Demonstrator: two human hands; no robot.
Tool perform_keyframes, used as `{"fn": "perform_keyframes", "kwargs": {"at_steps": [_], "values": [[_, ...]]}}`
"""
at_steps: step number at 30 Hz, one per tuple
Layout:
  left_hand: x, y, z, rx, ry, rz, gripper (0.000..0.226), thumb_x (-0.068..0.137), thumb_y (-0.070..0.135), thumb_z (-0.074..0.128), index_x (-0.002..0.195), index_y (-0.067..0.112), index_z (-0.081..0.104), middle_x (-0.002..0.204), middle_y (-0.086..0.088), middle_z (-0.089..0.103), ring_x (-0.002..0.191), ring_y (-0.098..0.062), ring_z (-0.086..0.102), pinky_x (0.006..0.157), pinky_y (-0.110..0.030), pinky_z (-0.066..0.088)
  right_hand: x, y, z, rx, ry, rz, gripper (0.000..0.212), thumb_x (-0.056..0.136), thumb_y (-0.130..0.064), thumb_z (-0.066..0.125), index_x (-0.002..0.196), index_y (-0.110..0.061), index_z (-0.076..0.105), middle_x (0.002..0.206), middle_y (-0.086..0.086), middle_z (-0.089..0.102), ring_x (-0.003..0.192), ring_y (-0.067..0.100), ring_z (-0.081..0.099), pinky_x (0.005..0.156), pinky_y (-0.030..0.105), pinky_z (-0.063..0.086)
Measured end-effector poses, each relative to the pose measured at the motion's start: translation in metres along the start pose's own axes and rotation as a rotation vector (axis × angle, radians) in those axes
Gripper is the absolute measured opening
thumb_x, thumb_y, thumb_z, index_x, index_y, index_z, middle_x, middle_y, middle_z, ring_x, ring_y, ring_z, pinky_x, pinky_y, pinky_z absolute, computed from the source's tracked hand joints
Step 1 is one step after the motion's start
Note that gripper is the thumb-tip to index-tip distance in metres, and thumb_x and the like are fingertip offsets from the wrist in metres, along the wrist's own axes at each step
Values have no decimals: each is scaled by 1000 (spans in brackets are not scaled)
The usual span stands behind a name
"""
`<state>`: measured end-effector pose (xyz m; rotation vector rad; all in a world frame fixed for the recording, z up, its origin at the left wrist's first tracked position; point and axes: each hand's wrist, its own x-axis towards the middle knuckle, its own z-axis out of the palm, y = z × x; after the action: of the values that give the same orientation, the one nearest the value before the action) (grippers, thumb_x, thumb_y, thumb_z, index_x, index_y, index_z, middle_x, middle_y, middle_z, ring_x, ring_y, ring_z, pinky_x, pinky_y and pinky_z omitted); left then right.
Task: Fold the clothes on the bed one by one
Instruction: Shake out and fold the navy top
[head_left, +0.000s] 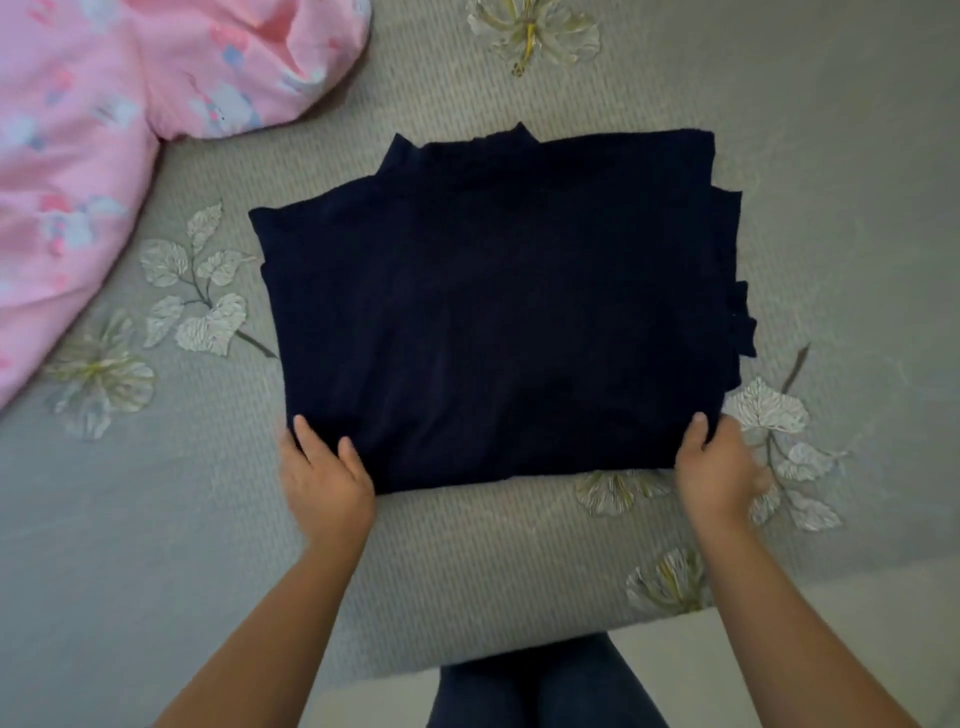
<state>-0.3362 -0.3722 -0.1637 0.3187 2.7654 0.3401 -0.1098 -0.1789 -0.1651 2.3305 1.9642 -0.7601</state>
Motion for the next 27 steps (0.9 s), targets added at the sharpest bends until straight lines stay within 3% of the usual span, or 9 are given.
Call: {"fn": "perform_keyframes", "kwargs": {"at_steps": [3,6,9,11,15,20,23,27], "values": [[5,-6,-6,-168,60,-225,33,97,12,34,123,-8,42,121,-29,49,110,-42,48,90,-43,35,3,4,-4,-86,30,-25,27,97,-13,35,88,6,52,82,28,61,70,27,47,80,37,26],[6,-18,-16,-46,7,-203,29,97,16,31,113,-3,46,112,-25,55,101,-40,53,80,-44,39,12,12,-19,-249,8,-97,24,95,-9,36,93,8,53,88,30,62,85,38,55,72,34,14],[-5,-35,-25,53,-59,-153,26,97,15,31,109,0,47,109,-24,55,98,-39,52,75,-42,38,21,21,-33,-370,0,-133,16,89,-1,41,89,7,54,86,30,62,85,40,54,77,37,20],[-22,-48,-25,119,-109,-149,26,97,15,30,112,-1,45,111,-25,53,100,-39,50,77,-44,38,17,29,-39,-452,-31,-122,12,83,4,45,89,4,55,86,29,62,87,39,54,84,40,25],[-68,-57,-16,209,-272,-173,41,97,13,30,135,-1,29,124,-26,46,111,-39,44,92,-50,37,3,43,-42,-561,-93,-69,25,80,4,46,104,1,53,95,26,62,98,37,53,91,38,27],[-77,-38,-11,475,-281,-31,72,89,16,44,146,17,0,147,-17,16,129,-30,25,99,-41,30,5,33,-38,-450,2,-17,31,84,-5,44,113,4,49,117,26,55,114,39,46,104,48,21],[-62,-5,-9,470,-237,128,71,89,13,45,146,15,2,152,-13,7,138,-28,12,109,-43,18,15,21,-36,-229,54,-22,35,91,-16,41,117,5,47,122,25,52,116,38,45,107,53,14],[-43,70,5,480,-249,502,65,89,13,45,145,10,12,150,-12,16,136,-28,17,107,-40,21,32,13,-39,-164,-56,-12,51,91,-41,46,119,2,48,123,19,55,115,35,48,104,49,20]]}}
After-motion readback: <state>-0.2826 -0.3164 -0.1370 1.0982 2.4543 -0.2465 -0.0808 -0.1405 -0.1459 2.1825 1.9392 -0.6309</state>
